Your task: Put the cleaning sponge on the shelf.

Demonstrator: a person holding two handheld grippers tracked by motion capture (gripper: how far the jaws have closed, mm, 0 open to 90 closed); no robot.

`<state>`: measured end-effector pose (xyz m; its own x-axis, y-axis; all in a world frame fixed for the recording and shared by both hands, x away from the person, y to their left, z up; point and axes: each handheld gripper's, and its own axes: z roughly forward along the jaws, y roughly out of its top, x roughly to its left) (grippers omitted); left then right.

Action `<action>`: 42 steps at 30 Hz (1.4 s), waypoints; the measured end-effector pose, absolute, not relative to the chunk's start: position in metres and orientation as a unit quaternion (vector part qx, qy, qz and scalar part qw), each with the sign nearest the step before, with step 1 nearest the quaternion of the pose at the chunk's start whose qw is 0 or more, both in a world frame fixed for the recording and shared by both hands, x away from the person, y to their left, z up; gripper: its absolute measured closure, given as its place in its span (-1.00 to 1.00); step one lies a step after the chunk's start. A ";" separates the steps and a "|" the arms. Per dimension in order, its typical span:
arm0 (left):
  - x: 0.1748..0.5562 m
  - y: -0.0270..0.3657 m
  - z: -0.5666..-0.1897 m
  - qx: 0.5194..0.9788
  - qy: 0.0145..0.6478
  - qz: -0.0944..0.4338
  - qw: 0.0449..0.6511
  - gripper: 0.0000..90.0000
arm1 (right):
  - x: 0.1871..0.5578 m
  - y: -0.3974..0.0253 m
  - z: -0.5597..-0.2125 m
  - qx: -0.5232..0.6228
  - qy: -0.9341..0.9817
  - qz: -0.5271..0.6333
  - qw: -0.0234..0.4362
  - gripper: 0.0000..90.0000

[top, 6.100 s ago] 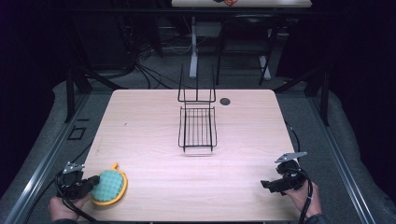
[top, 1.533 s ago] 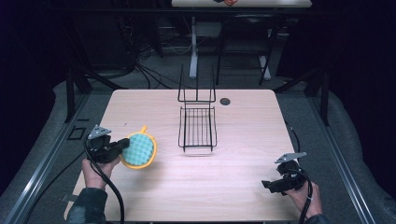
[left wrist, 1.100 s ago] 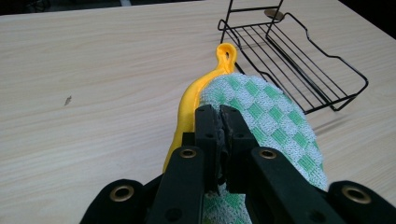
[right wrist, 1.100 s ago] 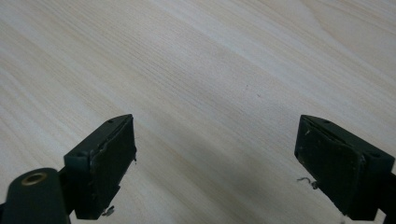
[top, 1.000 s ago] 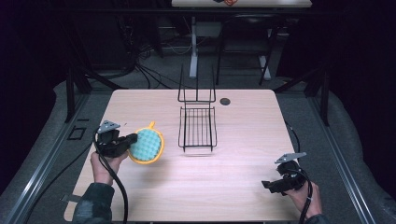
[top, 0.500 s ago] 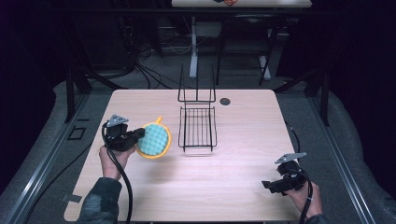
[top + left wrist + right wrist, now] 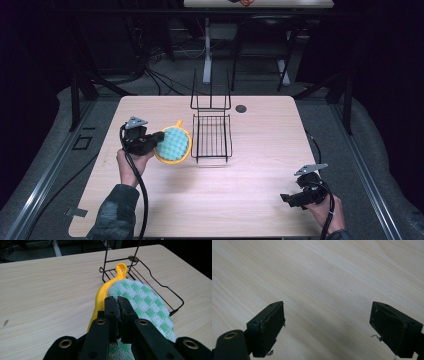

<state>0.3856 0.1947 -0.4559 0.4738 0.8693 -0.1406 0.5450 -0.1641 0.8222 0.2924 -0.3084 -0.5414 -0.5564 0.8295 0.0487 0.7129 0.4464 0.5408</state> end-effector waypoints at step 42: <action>0.435 0.130 -0.466 0.703 0.503 0.156 0.478 0.93 | 0.292 -0.309 -0.543 0.451 0.847 0.258 0.111 -0.72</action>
